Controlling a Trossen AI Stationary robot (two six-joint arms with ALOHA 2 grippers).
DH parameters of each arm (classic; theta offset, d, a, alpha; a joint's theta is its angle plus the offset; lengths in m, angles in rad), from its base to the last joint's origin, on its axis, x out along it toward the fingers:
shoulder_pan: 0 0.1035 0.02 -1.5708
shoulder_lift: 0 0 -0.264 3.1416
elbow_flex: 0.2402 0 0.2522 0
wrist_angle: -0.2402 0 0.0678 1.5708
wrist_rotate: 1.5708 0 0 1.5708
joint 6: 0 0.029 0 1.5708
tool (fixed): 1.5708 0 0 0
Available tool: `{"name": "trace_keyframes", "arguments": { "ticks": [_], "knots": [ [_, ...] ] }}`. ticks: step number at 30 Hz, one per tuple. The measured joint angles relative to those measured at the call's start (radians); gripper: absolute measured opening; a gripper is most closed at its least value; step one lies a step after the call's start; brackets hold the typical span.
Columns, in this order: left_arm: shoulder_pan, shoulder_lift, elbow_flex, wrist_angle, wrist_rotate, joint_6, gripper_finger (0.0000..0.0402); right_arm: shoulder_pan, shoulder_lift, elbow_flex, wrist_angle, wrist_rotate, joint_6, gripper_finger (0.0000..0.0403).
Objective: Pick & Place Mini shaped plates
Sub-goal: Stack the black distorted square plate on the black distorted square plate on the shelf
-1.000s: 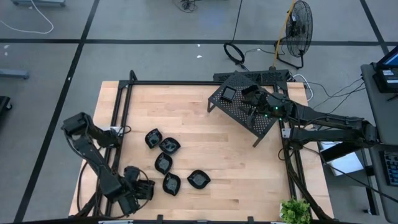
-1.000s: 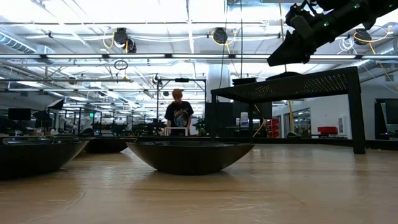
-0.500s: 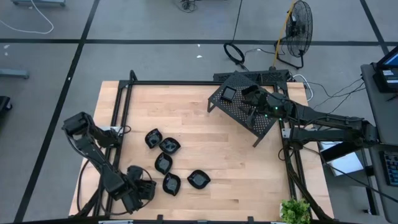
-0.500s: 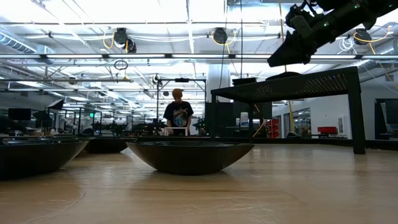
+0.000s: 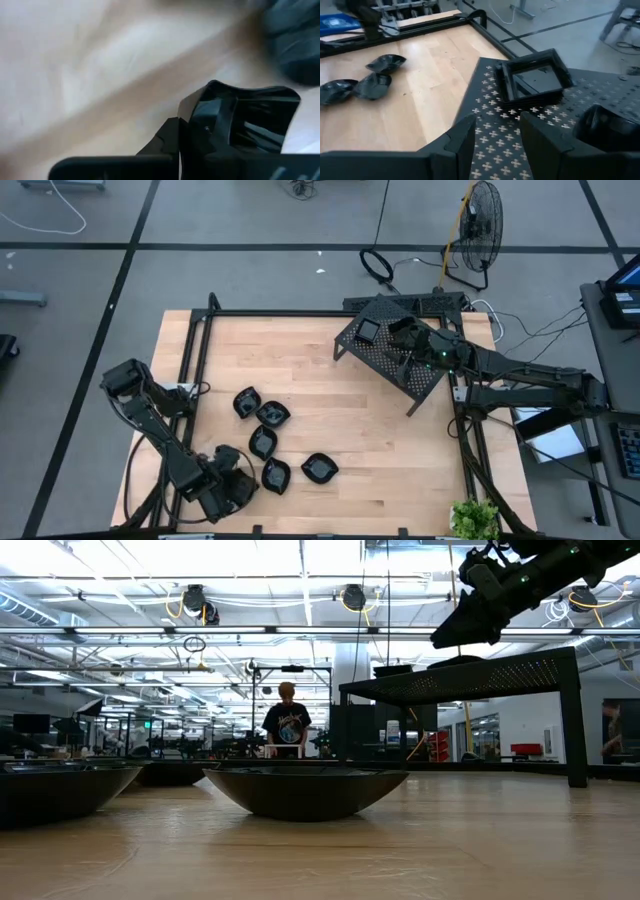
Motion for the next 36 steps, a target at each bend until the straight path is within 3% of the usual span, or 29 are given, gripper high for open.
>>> {"name": "trace_keyframes", "arguments": {
  "ticks": [5,8,12,14,16,18,23,27,32,36],
  "knots": [
    [0.066,-0.001,0.168,-0.151,-0.278,0.269,0.0005,0.108,0.001,0.000,0.085,-0.138,-0.040,0.0140],
    [0.126,-0.002,0.271,-0.151,-0.509,0.573,0.0003,0.221,0.006,-0.017,0.218,-0.200,-0.089,0.0135],
    [0.204,-0.004,0.352,0.058,-0.832,1.147,0.0008,0.348,0.014,-0.076,0.412,-0.308,-0.151,0.0130],
    [0.251,-0.004,0.358,0.225,-0.915,1.419,0.0012,0.398,0.026,-0.130,0.532,-0.371,-0.166,0.0130],
    [0.310,-0.004,0.358,0.372,-0.926,1.633,0.0009,0.441,0.049,-0.189,0.666,-0.386,-0.189,0.0130],
    [0.377,-0.004,0.358,0.448,-0.916,1.751,0.0004,0.481,0.072,-0.243,0.778,-0.316,-0.220,0.0130],
    [0.545,0.018,0.358,0.439,-0.809,1.817,0.0004,0.565,0.180,-0.289,0.842,0.068,-0.288,0.0143],
    [0.639,0.067,0.359,0.480,-0.791,1.910,0.0004,0.586,0.305,-0.289,0.886,0.249,-0.315,0.0170],
    [0.678,0.159,0.358,0.568,-0.781,2.013,0.0004,0.563,0.431,-0.288,1.108,0.302,-0.319,0.0212],
    [0.672,0.221,0.358,0.644,-0.818,2.100,0.0003,0.547,0.486,-0.279,1.152,0.300,-0.313,0.0237]
  ]
}}
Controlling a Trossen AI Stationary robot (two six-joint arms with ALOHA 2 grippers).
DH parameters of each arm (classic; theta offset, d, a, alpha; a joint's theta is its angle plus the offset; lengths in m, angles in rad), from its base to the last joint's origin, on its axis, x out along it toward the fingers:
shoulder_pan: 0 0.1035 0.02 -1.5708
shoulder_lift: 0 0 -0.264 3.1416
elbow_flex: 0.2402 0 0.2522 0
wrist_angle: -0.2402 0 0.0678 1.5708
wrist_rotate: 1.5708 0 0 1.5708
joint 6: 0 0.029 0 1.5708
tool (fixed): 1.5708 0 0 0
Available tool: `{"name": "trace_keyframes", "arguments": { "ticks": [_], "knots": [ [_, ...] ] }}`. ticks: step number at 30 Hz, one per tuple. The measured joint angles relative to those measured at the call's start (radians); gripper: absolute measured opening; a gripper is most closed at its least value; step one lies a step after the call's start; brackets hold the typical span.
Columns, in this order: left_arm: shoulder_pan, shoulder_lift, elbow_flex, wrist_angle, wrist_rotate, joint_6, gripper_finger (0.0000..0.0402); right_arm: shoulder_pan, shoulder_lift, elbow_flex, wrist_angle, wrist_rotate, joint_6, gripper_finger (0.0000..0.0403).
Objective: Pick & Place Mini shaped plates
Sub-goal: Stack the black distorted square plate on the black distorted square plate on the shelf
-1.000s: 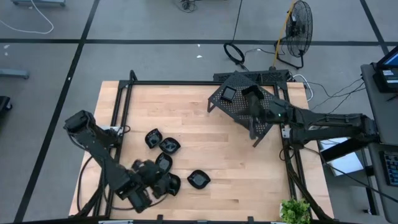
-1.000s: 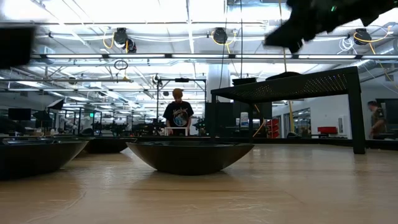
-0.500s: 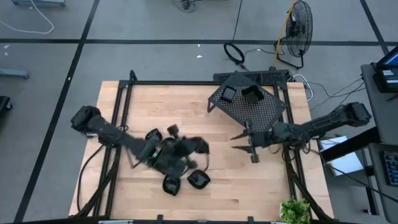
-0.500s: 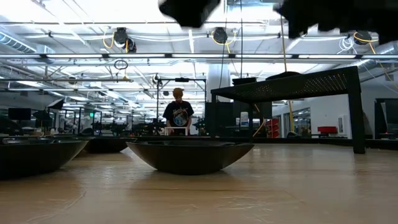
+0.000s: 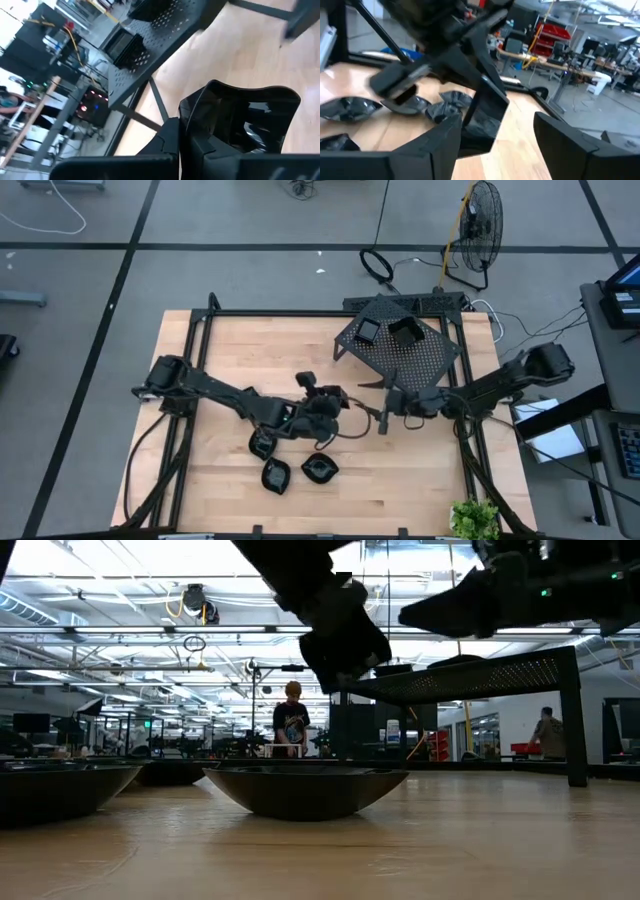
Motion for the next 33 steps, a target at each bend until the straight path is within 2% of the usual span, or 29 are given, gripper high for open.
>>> {"name": "trace_keyframes", "arguments": {
  "ticks": [6,11,13,19,21,26,30,33],
  "knots": [
    [-0.013,0.026,0.000,0.073,-0.037,0.048,0.0004,-0.002,0.104,0.069,-0.010,-0.002,0.007,0.0253],
    [-0.015,0.027,0.000,0.067,-0.041,0.034,0.0009,-0.003,0.184,0.147,-0.106,0.006,-0.003,0.0252],
    [-0.016,0.027,-0.001,0.060,-0.048,0.033,0.0007,-0.003,0.208,0.170,-0.110,0.036,-0.004,0.0248],
    [-0.017,0.027,-0.001,0.055,-0.065,-0.001,0.0012,0.020,0.196,0.182,-0.121,0.216,-0.029,0.0224],
    [-0.020,0.027,-0.001,0.060,-0.075,-0.001,0.0016,0.028,0.191,0.182,-0.113,0.258,-0.036,0.0210],
    [-0.024,0.027,0.000,0.066,-0.074,-0.005,0.0009,0.045,0.192,0.182,-0.118,0.283,-0.082,0.0158],
    [-0.035,0.027,0.000,0.091,-0.080,0.000,0.0006,0.046,0.192,0.182,-0.120,0.278,-0.110,0.0098],
    [-0.046,0.027,0.000,0.136,-0.088,0.009,0.0023,0.045,0.191,0.182,-0.118,0.280,-0.132,0.0041]
  ]
}}
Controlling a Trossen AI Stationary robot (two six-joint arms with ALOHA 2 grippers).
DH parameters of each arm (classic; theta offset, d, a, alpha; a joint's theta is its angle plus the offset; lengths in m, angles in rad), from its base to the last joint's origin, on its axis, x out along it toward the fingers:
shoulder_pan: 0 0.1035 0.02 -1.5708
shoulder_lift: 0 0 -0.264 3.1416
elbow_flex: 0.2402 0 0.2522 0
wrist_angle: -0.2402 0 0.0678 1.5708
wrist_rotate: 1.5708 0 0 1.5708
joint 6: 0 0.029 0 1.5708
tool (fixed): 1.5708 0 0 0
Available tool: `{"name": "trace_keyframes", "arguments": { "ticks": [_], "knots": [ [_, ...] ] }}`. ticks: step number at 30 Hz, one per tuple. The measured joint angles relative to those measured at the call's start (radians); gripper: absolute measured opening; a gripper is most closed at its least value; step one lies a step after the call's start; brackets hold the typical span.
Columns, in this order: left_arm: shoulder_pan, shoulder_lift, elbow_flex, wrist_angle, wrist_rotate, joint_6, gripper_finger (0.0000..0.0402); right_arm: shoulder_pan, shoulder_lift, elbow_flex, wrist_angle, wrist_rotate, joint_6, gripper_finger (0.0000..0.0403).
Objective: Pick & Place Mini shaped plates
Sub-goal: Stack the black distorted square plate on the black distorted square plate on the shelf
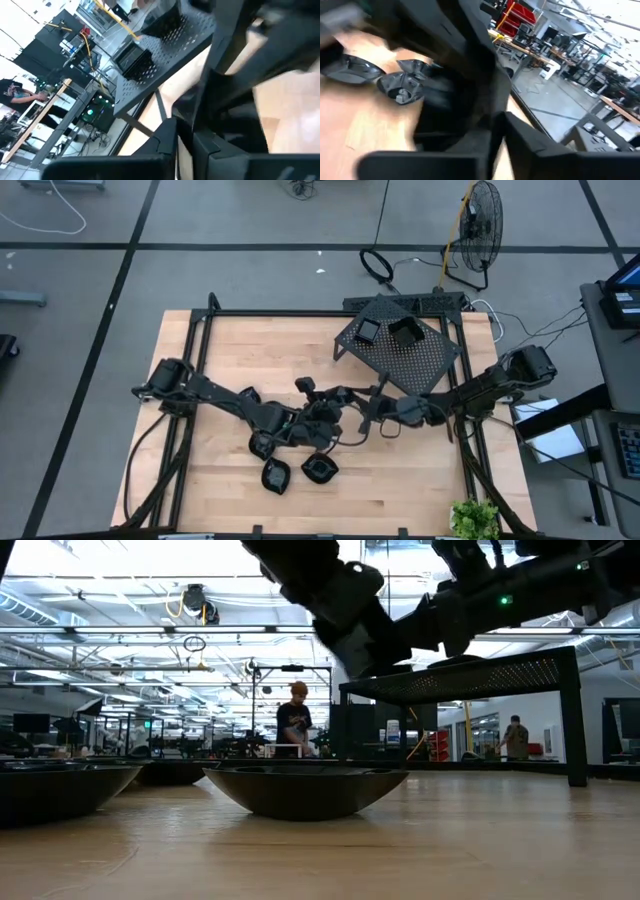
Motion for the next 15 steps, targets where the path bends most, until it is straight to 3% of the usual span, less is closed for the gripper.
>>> {"name": "trace_keyframes", "arguments": {
  "ticks": [2,8,15],
  "knots": [
    [-0.016,0.000,0.013,0.011,-0.011,-0.001,0.0042,-0.001,0.000,0.000,-0.006,-0.040,-0.006,0.0012],
    [-0.073,0.000,0.145,-0.017,-0.044,-0.012,0.0138,0.000,0.001,-0.001,-0.027,-0.075,-0.002,0.0003],
    [-0.196,-0.003,0.256,-0.122,-0.340,0.086,0.0250,0.000,0.002,-0.002,-0.044,-0.075,-0.001,0.0001]
  ]
}}
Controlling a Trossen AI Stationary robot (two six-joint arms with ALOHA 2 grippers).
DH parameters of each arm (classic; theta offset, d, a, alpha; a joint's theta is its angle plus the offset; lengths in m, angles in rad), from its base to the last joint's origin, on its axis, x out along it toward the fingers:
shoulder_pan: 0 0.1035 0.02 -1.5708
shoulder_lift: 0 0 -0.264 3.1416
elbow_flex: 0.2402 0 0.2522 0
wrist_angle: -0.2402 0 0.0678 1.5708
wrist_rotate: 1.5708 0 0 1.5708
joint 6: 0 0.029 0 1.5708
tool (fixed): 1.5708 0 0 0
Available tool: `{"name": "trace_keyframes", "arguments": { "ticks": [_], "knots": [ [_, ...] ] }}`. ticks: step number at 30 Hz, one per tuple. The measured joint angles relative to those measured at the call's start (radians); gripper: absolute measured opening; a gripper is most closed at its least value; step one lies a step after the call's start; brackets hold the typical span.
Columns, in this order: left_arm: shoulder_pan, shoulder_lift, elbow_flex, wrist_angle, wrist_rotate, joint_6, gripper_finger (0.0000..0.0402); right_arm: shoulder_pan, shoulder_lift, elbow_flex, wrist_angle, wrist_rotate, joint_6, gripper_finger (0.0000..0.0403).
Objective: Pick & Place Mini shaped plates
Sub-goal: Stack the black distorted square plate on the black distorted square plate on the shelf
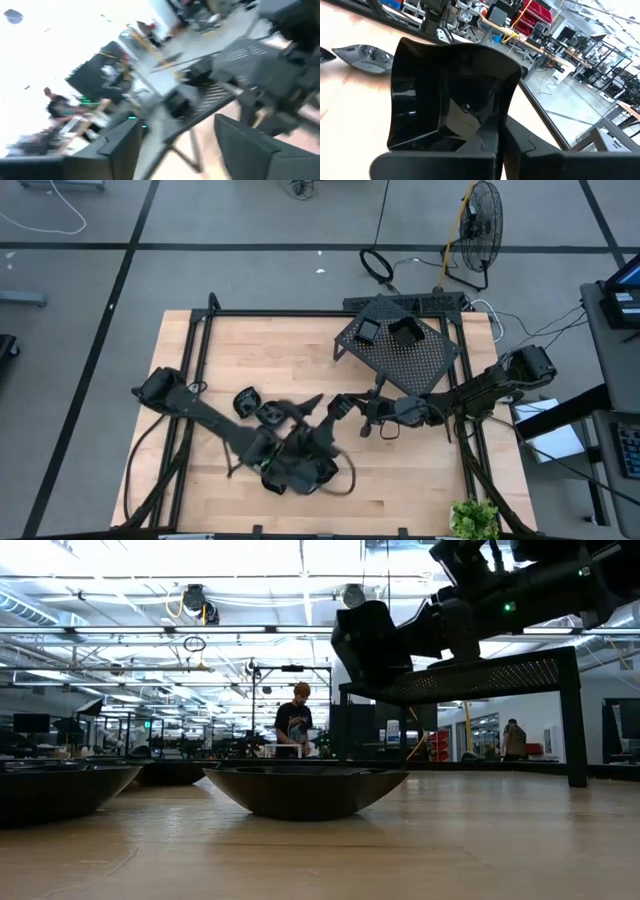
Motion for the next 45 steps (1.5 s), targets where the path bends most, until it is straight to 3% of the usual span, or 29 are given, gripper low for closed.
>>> {"name": "trace_keyframes", "arguments": {
  "ticks": [3,6,9,13,17,24,29,37,45],
  "knots": [
    [-0.047,0.000,-0.010,-0.078,-0.123,-0.065,0.0277,0.000,-0.044,0.001,-0.029,0.003,0.004,0.0001],
    [-0.076,0.000,-0.026,-0.246,-0.112,-0.289,0.0289,-0.002,-0.150,0.031,-0.148,0.003,0.043,0.0001],
    [-0.080,0.001,-0.029,-0.476,0.033,-0.607,0.0291,-0.024,-0.281,0.103,-0.389,0.000,0.105,0.0001],
    [-0.047,0.001,-0.030,-0.803,0.300,-0.998,0.0291,-0.094,-0.437,0.215,-0.798,-0.001,0.217,0.0000],
    [0.002,0.008,-0.059,-1.014,0.521,-1.239,0.0292,-0.189,-0.547,0.325,-1.120,0.000,0.317,0.0000],
    [0.055,0.009,-0.194,-1.054,0.722,-1.323,0.0292,-0.397,-0.641,0.420,-1.372,-0.005,0.379,0.0000],
    [0.087,0.010,-0.273,-1.022,0.779,-1.370,0.0292,-0.567,-0.649,0.440,-1.482,-0.212,0.396,0.0000],
    [0.098,0.010,-0.300,-1.016,0.791,-1.394,0.0292,-0.755,-0.635,0.441,-1.515,-0.262,0.324,0.0000],
    [0.098,0.010,-0.300,-1.014,0.789,-1.400,0.0292,-0.781,-0.632,0.442,-1.527,-0.264,0.225,0.0001]
  ]
}}
